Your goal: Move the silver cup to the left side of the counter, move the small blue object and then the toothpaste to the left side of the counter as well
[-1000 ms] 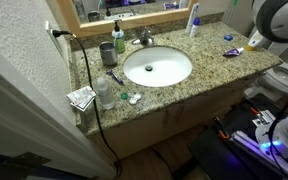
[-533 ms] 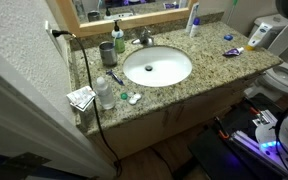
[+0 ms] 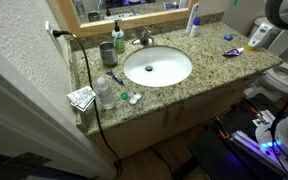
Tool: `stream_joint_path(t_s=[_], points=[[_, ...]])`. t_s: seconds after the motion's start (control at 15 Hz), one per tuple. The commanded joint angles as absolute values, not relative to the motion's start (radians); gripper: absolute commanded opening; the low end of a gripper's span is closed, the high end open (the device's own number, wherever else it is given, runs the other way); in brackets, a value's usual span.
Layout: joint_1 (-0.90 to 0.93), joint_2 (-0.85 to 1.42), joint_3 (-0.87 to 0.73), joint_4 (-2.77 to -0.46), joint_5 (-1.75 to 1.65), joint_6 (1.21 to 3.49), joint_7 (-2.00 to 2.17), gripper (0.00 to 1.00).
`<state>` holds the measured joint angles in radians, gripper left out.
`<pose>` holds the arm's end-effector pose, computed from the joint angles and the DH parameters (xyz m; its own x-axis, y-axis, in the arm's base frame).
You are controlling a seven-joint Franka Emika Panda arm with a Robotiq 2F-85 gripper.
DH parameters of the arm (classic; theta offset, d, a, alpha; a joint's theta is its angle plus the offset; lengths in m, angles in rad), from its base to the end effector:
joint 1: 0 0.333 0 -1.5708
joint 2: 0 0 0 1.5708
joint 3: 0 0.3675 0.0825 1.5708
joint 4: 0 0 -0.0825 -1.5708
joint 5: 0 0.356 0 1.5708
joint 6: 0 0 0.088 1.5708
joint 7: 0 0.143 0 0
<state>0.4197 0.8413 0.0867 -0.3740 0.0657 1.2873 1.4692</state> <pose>0.6522 0.3313 0.5832 0.5630 -0.8181 -0.1175 -0.8265 -0.5561 -0.0878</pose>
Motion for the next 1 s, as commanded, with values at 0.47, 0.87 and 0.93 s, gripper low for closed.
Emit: stream_joint_path(t_s=[0.47,0.87,0.93], points=[[0.405,0.700,-0.072,-0.384,-0.140,0.901,1.570,1.00],[0.263,0.660,-0.046,-0.364,-0.021,0.927,1.839,1.00],[0.244,0.658,-0.048,-0.364,-0.011,0.945,1.879,1.00]])
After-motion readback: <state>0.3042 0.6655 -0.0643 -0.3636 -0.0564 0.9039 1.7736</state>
